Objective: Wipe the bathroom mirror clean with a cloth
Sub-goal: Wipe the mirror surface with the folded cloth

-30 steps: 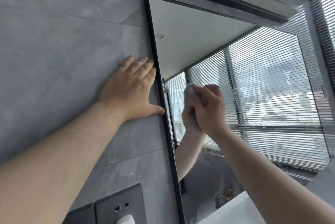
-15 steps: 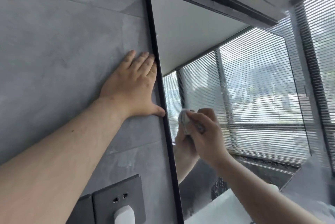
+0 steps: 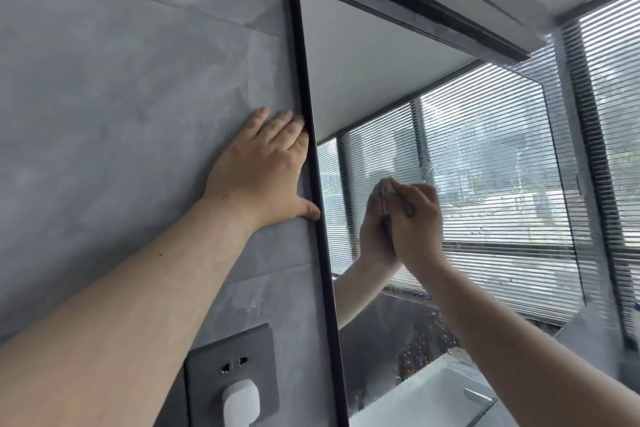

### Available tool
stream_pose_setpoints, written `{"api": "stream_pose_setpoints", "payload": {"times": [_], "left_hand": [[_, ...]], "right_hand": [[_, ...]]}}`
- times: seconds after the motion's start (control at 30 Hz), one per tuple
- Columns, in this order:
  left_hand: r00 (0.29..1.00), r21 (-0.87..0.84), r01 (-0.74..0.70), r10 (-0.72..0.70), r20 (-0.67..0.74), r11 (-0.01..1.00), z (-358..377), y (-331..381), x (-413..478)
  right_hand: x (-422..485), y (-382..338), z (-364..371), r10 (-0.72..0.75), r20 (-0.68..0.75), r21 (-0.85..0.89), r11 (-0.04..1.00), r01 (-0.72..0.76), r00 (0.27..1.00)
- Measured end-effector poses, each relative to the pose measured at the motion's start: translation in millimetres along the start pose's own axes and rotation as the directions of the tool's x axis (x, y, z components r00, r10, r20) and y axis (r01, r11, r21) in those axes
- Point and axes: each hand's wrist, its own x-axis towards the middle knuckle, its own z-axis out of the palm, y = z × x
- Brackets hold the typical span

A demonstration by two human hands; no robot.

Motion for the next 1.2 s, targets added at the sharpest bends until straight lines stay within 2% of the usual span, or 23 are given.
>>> {"api": "stream_pose_setpoints", "payload": {"times": [0.1,0.17,0.33,0.53,0.73,0.83,1.03,1.13,1.2], "left_hand": [[1.000,0.000,0.001,-0.001,-0.008,1.000,1.6,0.0,-0.6],[1.000,0.006,0.001,-0.001,-0.014,1.000,2.3,0.3,-0.8],[0.999,-0.002,0.008,-0.008,-0.038,1.000,1.6,1.5,-1.6],[0.999,0.005,0.008,-0.008,-0.047,1.000,3.3,1.8,-1.7],[0.995,-0.008,-0.028,0.027,-0.094,1.000,7.9,1.3,-4.4],[0.992,-0.036,-0.054,0.050,-0.113,0.998,10.6,2.1,-7.0],[0.994,-0.040,-0.059,0.055,-0.094,0.997,11.4,7.5,-13.9],[0.996,0.002,-0.061,0.061,-0.071,0.998,13.2,11.8,-18.7],[0.996,0.007,-0.064,0.064,-0.066,0.998,12.8,12.7,-19.1]], "right_hand": [[30.9,13.4,-4.0,0.125,-0.050,0.009,0.992,-0.125,0.991],[31.2,18.2,-6.7,0.128,-0.027,-0.012,0.992,-0.129,0.991],[-38.0,11.8,-16.7,0.061,0.103,0.033,0.997,-0.065,0.993],[-159.4,14.9,-20.3,-0.131,0.118,0.079,0.989,0.122,0.984],[-162.2,14.2,-21.9,-0.184,0.104,0.084,0.981,0.175,0.977],[-127.9,17.5,-17.7,-0.106,0.082,0.054,0.993,0.102,0.991],[-44.9,23.6,-19.8,0.191,-0.038,-0.022,0.981,-0.192,0.981],[-42.5,25.6,-22.3,0.253,-0.030,-0.009,0.967,-0.254,0.967],[-61.4,23.3,-22.2,0.246,0.014,-0.003,0.969,-0.246,0.969]]}}
